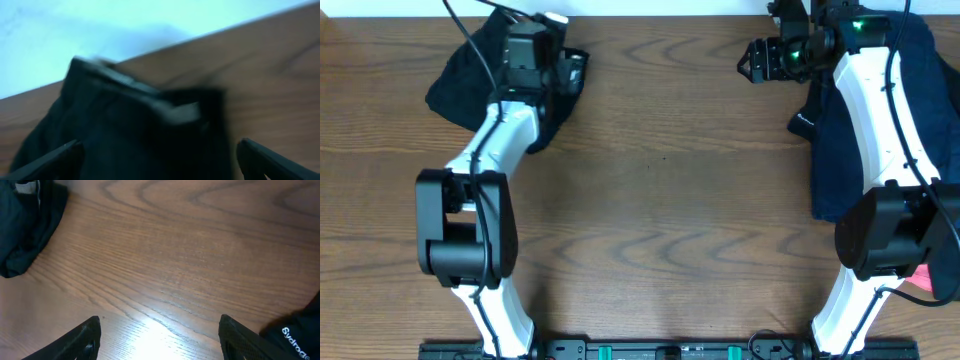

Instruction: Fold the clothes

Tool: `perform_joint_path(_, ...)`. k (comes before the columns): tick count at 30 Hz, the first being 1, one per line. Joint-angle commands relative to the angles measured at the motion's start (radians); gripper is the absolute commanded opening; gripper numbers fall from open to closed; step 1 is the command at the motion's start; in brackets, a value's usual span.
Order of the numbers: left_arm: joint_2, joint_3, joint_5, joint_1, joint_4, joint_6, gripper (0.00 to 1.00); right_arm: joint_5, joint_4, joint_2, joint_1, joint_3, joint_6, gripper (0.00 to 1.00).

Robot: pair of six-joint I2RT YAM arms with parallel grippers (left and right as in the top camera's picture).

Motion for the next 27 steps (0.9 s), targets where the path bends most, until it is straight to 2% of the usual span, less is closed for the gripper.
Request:
perform_joint_path(1,0.055,0.006,-0.037,0.076,0.010,0.118,0.98,-0.002,0.004,0.008,0.015,-0.006,0.011,0.73)
perform_joint_path(4,0.092,0.006,-0.010,0.135,0.039,0.119,0.98,-0.001,0.006,0.008,0.016,-0.011,0.010,0.73)
perform_joint_path(8,0.133,0.006,0.121,0.192,0.033,0.125,0.98,0.002,0.007,0.008,0.017,-0.023,0.010,0.73)
perform_joint_path(14,0.179,0.006,0.136,0.197,0.014,0.121,0.98,0.002,0.026,0.008,0.019,-0.043,0.011,0.73)
perform_joint_path(22,0.242,0.006,0.087,0.206,-0.051,-0.242,0.99,0.002,0.035,0.008,0.021,-0.043,0.015,0.73)
perform_joint_path(27,0.306,0.006,0.087,0.208,-0.047,-0.390,0.99,0.002,0.032,0.008,0.021,-0.043,0.014,0.73)
